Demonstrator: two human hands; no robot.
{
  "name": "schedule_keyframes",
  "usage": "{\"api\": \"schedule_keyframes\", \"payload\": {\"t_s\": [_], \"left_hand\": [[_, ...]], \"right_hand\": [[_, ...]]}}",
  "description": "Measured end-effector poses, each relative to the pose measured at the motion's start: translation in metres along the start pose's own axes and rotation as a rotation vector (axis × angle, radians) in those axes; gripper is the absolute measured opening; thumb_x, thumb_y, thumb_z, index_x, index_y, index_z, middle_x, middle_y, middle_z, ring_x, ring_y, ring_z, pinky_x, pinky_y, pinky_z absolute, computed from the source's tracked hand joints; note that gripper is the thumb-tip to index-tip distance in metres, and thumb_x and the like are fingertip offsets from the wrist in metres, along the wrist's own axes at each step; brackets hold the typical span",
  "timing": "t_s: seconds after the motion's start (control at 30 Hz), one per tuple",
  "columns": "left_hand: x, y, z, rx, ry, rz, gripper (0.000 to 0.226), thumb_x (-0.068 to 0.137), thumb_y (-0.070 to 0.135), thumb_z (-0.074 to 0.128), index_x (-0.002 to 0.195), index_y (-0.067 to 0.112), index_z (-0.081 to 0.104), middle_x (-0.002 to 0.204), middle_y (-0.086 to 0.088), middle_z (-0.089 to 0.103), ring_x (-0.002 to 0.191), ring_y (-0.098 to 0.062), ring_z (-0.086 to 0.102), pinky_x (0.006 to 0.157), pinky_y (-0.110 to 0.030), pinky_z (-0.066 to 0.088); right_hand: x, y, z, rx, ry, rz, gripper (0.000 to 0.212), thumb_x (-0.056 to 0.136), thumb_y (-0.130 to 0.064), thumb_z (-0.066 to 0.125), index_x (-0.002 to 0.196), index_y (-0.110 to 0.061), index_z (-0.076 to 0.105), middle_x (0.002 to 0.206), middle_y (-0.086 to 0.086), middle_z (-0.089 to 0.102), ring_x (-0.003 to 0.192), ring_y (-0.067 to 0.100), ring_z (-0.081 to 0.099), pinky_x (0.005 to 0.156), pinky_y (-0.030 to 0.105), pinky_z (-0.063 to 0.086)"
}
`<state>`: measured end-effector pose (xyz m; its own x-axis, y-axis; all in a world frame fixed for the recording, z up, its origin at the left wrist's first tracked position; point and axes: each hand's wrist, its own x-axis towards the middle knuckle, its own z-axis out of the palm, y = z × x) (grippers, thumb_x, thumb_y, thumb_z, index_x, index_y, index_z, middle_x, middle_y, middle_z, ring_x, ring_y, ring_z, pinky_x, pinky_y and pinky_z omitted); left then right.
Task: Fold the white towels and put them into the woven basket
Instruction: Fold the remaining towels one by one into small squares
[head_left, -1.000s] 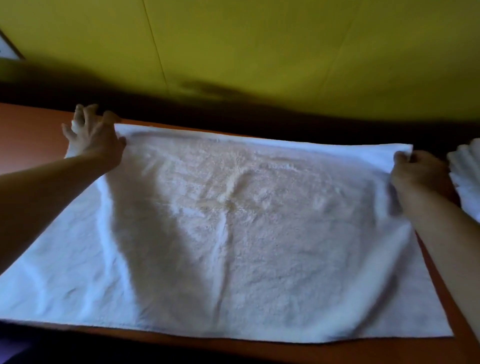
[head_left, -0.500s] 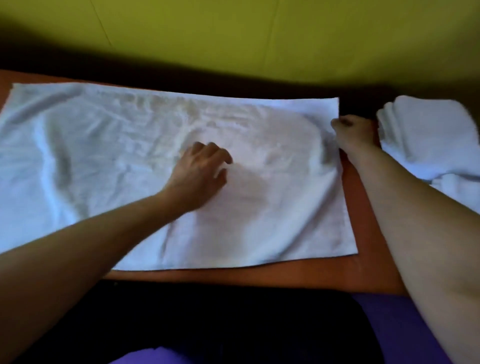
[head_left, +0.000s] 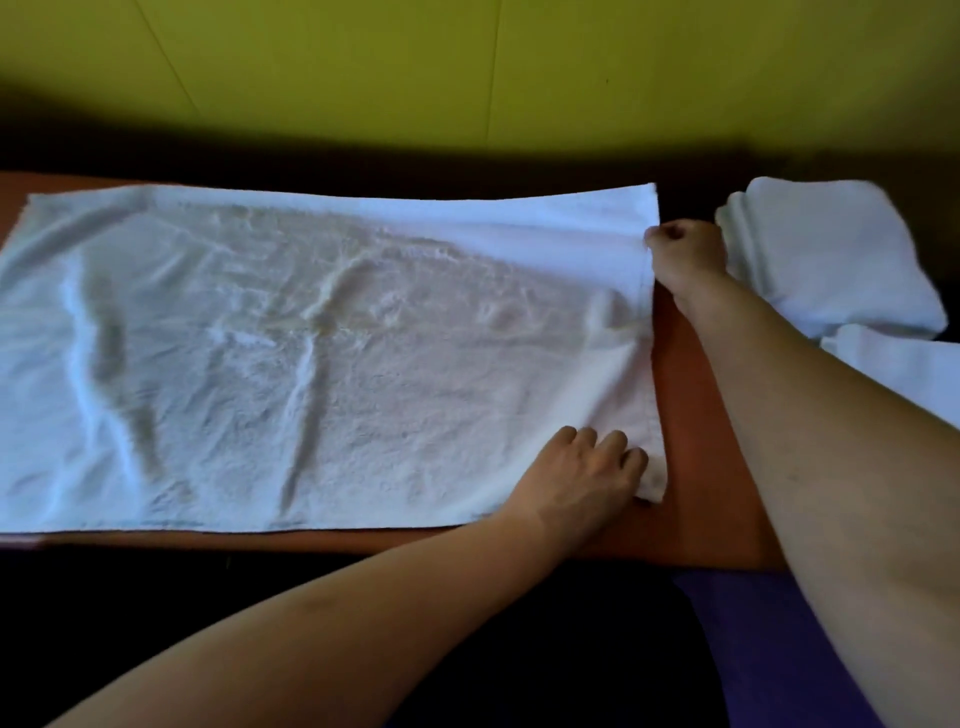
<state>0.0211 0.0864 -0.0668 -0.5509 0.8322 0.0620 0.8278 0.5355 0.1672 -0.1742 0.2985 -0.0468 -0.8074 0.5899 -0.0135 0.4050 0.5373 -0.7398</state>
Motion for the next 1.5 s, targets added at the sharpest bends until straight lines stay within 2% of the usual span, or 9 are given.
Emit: {"api": "schedule_keyframes", "payload": {"t_s": [0.23, 0.53, 0.63, 0.77, 0.83, 1.0, 1.23, 1.37, 1.5], "left_hand": [[-0.007, 0.03, -0.045, -0.605, -0.057, -0.304, 0.023, 0.093, 0.017, 0.056, 0.109, 0.008, 0.041, 0.105, -0.018, 0.06, 0.091, -0.043, 0.057, 0.067, -0.038, 0.03], [-0.033, 0.057, -0.119, -1.126, 0.134, -0.597, 0.019, 0.096, 0.029, 0.044, 0.103, 0.012, 0.045, 0.09, -0.004, 0.057, 0.085, -0.029, 0.058, 0.074, -0.041, 0.047], [-0.051, 0.052, -0.137, -1.153, 0.273, -0.664, 0.034, 0.098, 0.044, 0.04, 0.099, 0.012, 0.052, 0.087, -0.006, 0.065, 0.086, -0.027, 0.062, 0.08, -0.041, 0.052], [-0.088, 0.022, -0.143, -1.067, 0.493, -0.666, 0.037, 0.104, 0.036, 0.04, 0.072, 0.018, 0.04, 0.06, 0.005, 0.045, 0.058, -0.011, 0.042, 0.059, -0.03, 0.036], [-0.112, 0.0, -0.144, -1.048, 0.545, -0.704, 0.037, 0.102, 0.032, 0.044, 0.069, 0.016, 0.039, 0.056, 0.006, 0.04, 0.055, -0.01, 0.039, 0.056, -0.032, 0.035], [-0.166, -0.057, -0.15, -1.098, 0.546, -0.827, 0.035, 0.1, 0.032, 0.048, 0.075, 0.008, 0.052, 0.066, -0.015, 0.062, 0.062, -0.029, 0.068, 0.061, -0.046, 0.056], [-0.232, -0.132, -0.167, -1.12, 0.678, -0.967, 0.009, 0.102, 0.025, 0.048, 0.095, 0.023, 0.054, 0.069, -0.007, 0.072, 0.053, -0.021, 0.072, 0.059, -0.028, 0.056], [-0.266, -0.167, -0.168, -1.142, 0.731, -1.08, 0.021, 0.104, 0.032, 0.047, 0.092, 0.017, 0.057, 0.07, -0.009, 0.071, 0.052, -0.026, 0.071, 0.06, -0.042, 0.06], [-0.299, -0.203, -0.16, -1.049, 0.72, -1.233, 0.02, 0.104, 0.03, 0.047, 0.094, 0.017, 0.057, 0.074, -0.005, 0.073, 0.051, -0.023, 0.071, 0.056, -0.028, 0.056]], "right_hand": [[0.0, -0.005, -0.052, -0.065, 0.104, 0.064, 0.032, 0.089, -0.021, 0.054, 0.106, -0.003, 0.075, 0.116, 0.023, 0.07, 0.114, 0.036, 0.064, 0.096, 0.038, 0.048], [-0.024, -0.035, -0.107, 0.377, 0.1, 0.2, 0.04, 0.069, -0.046, 0.072, 0.083, -0.008, 0.069, 0.103, 0.01, 0.073, 0.091, 0.021, 0.071, 0.082, 0.038, 0.057], [-0.042, -0.068, -0.097, 0.454, 0.042, 0.152, 0.025, 0.071, -0.041, 0.075, 0.073, -0.017, 0.066, 0.102, 0.011, 0.074, 0.09, 0.023, 0.073, 0.085, 0.044, 0.06], [-0.069, -0.122, -0.063, 0.5, -0.009, 0.052, 0.024, 0.084, -0.035, 0.07, 0.102, -0.019, 0.073, 0.105, -0.003, 0.068, 0.097, 0.015, 0.068, 0.073, 0.02, 0.056], [-0.079, -0.146, -0.038, 0.564, -0.056, 0.048, 0.026, 0.074, -0.035, 0.071, 0.095, -0.02, 0.077, 0.097, -0.001, 0.074, 0.091, 0.018, 0.073, 0.077, 0.033, 0.061], [-0.108, -0.21, 0.03, 0.646, -0.162, 0.048, 0.007, 0.086, -0.017, 0.07, 0.08, -0.021, 0.073, 0.074, 0.001, 0.068, 0.057, 0.011, 0.069, 0.053, 0.025, 0.055], [-0.146, -0.293, 0.126, 0.659, -0.24, 0.013, 0.013, 0.083, -0.015, 0.072, 0.073, -0.023, 0.075, 0.079, 0.006, 0.073, 0.077, 0.024, 0.075, 0.069, 0.04, 0.064], [-0.165, -0.334, 0.179, 0.647, -0.272, 0.008, 0.007, 0.085, -0.014, 0.072, 0.088, -0.017, 0.077, 0.08, 0.005, 0.072, 0.062, 0.015, 0.069, 0.046, 0.023, 0.054], [-0.184, -0.357, 0.233, 0.657, -0.326, 0.041, 0.006, 0.085, -0.015, 0.073, 0.088, -0.017, 0.078, 0.087, 0.01, 0.074, 0.069, 0.022, 0.073, 0.05, 0.03, 0.057]]}}
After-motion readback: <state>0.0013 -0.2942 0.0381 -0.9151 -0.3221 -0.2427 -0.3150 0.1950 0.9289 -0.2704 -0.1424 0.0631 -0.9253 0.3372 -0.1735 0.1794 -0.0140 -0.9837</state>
